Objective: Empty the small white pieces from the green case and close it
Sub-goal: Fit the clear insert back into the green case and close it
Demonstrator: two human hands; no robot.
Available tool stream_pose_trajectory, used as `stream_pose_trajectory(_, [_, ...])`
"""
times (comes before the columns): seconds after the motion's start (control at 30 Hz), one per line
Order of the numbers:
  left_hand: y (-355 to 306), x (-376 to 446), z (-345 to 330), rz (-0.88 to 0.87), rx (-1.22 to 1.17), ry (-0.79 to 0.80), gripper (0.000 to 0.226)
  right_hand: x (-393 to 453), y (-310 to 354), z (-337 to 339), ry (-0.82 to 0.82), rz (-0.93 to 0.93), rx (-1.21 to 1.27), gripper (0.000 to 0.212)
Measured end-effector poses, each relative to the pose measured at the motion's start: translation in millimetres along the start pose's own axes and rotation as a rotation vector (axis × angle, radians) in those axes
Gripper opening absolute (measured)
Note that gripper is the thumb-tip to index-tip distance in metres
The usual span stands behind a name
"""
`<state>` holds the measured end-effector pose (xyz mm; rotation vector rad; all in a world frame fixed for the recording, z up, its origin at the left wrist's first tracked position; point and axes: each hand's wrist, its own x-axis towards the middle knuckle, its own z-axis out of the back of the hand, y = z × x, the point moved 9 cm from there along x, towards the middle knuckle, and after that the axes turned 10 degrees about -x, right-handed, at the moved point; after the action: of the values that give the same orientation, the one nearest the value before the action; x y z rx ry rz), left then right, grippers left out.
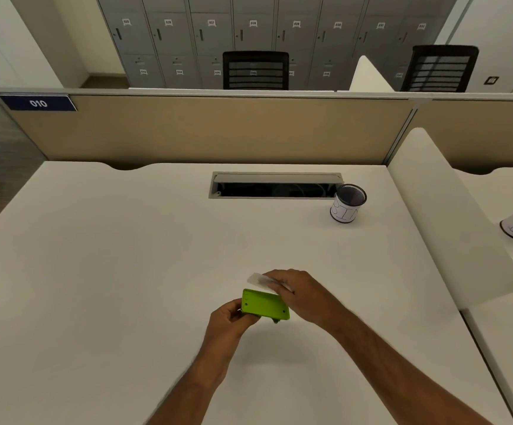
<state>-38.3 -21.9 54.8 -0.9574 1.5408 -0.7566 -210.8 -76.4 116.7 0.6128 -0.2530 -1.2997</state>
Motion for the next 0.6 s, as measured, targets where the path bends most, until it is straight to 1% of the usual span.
stream_pose_trajectory(0.13, [-0.6,-1.8,2.3,-0.007,0.023,-0.021,0.017,-5.9,7.1,-6.7,0.007,0.032,-0.101,0.035])
stream_pose_trajectory(0.27, [0.7,-3.3,2.3,-0.007,0.036,-0.008,0.017,-11.8,17.0,-7.8,-0.028,0.090,-0.205,0.038])
stream_pose_trajectory(0.4, [1.7,-4.0,1.4,-0.003,0.049,-0.014,0.016,-16.5,23.0,-9.2,-0.043,0.138,-0.311,0.048])
stream_pose_trajectory(0.5, [1.3,-4.6,-0.1,0.004,0.051,-0.017,0.013,-19.0,31.5,-9.4,-0.053,0.211,-0.397,0.046])
stream_pose_trajectory(0.6, [1.5,-3.7,-1.8,0.008,0.035,0.002,0.015,-23.2,36.2,-10.9,-0.065,0.246,-0.450,0.044])
